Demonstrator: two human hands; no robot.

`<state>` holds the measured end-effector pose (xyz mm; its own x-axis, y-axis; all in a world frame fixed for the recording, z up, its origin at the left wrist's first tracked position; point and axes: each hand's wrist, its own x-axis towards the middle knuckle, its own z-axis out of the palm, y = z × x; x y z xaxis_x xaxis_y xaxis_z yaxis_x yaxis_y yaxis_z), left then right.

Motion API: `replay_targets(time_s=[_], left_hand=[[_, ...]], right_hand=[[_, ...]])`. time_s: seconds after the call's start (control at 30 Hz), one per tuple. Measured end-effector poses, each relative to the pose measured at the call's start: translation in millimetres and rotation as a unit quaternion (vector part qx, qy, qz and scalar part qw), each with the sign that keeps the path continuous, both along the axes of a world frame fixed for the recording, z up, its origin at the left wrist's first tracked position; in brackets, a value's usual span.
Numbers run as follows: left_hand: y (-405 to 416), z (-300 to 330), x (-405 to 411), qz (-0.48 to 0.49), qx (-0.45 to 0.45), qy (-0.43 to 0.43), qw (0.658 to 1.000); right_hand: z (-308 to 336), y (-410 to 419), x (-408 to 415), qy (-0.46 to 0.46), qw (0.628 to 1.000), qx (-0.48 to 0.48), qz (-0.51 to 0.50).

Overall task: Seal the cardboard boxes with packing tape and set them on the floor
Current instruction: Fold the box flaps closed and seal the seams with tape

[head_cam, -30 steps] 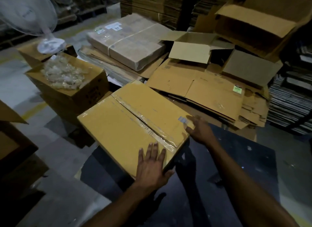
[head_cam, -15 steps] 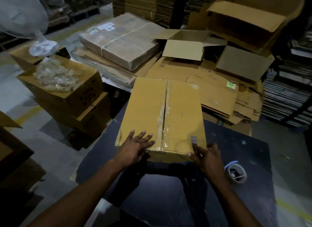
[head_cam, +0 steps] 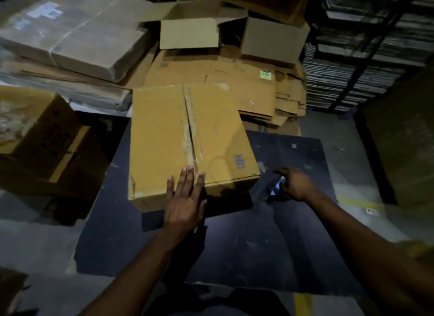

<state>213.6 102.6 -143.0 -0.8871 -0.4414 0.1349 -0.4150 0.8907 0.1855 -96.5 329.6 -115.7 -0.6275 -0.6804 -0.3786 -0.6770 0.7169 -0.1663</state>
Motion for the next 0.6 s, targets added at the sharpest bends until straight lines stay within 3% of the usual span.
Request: replay_targets(time_s=[0.13, 0.23, 0.37, 0.47, 0.53, 0.57, 0.6], left_hand=[[15, -2, -26, 0.04, -0.004, -0.073, 0.996], [31, 4, -31, 0.082, 0.016, -0.081, 0.993], [60, 14, -31, 0.152, 0.061, -0.017, 0.986], [98, 25, -26, 0.182, 0.094, 0.099, 0.974], [130, 23, -23, 0.261, 0.204, 0.15, 0.931], [145, 18, -21, 0.326, 0.294, 0.153, 0.885], [159, 11, -20, 0.385, 0.401, 0.162, 0.815]], right_hand=[[-4, -4, -42, 0.044, 0.986, 0.103, 0.119], [-36, 5, -72, 0.037, 0.972, 0.152, 0.174], [-43, 10, -72, 0.053, 0.965, 0.137, 0.216], [-40, 19, -56, 0.026, 0.971, 0.119, 0.207], [-37, 28, -37, -0.025, 0.975, 0.084, 0.203], [-33, 32, -27, -0.059, 0.977, 0.052, 0.201], [-31, 37, -15, -0.092, 0.975, 0.014, 0.2]])
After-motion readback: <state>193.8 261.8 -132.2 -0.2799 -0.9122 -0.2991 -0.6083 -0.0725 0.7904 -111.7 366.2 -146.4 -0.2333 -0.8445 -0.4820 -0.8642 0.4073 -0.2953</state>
